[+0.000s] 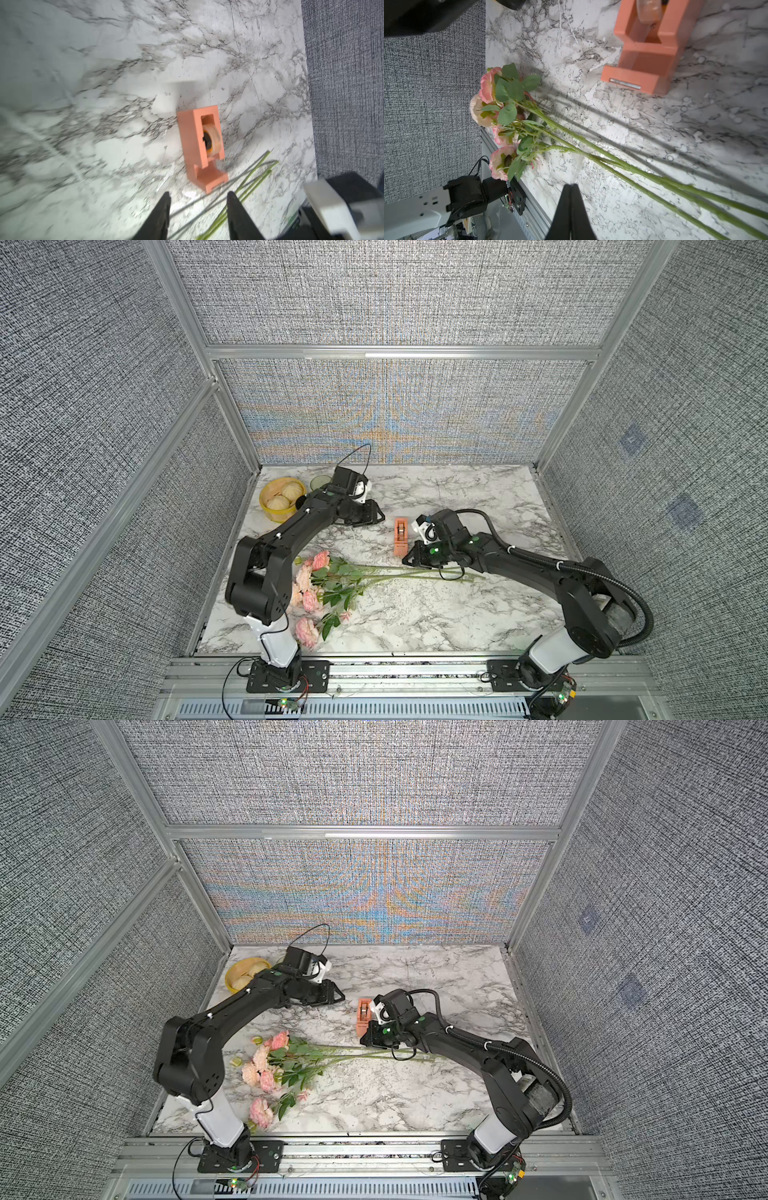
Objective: Wrap bouquets with tape
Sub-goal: Pull the tape from the tape cutter, then gather the flowers at the center of the board.
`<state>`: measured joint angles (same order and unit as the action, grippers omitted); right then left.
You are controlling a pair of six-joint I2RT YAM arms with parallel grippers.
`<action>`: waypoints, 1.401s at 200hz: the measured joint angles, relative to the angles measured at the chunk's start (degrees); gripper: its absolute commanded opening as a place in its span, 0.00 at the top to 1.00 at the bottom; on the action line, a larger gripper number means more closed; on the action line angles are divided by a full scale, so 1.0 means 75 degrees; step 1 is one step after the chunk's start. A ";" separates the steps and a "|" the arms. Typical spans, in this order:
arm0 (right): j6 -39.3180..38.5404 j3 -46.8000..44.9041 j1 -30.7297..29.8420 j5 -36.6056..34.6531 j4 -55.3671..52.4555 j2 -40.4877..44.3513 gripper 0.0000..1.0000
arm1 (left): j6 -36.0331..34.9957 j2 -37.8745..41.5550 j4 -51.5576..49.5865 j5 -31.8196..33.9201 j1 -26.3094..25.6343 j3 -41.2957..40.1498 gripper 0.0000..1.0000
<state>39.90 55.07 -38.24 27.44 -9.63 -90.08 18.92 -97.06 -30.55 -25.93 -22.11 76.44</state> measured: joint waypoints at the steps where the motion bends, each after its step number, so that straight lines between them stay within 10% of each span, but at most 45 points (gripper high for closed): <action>1: 0.0000 -0.0003 0.0000 -0.0003 0.0000 0.0000 1.00 | -0.0041 0.0041 -0.0012 0.0015 0.0006 -0.0017 0.34; 31: 0.0000 -0.0236 -0.0012 0.0003 0.0184 0.0117 1.00 | -0.2028 0.1510 -0.0143 -0.0090 -0.0038 -0.1198 0.04; 90: 0.0099 -0.0498 -0.0189 0.0000 0.0463 0.0125 1.00 | -0.5811 0.2675 -0.0335 -0.0064 -0.0851 -0.3127 0.00; 201: 0.0408 -0.0901 -0.0326 -0.0224 0.0915 0.0125 1.00 | -0.8702 0.2229 0.1384 0.1530 -0.1792 -0.4500 0.08; 280: 0.0487 -0.1061 -0.0373 -0.0251 0.1201 -0.0090 1.00 | -0.9066 0.1323 0.2142 0.2273 -0.1883 -0.4508 0.36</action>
<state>43.55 47.11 -41.04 25.56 -0.62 -90.76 -49.08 -87.13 -14.48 -8.88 -36.23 42.63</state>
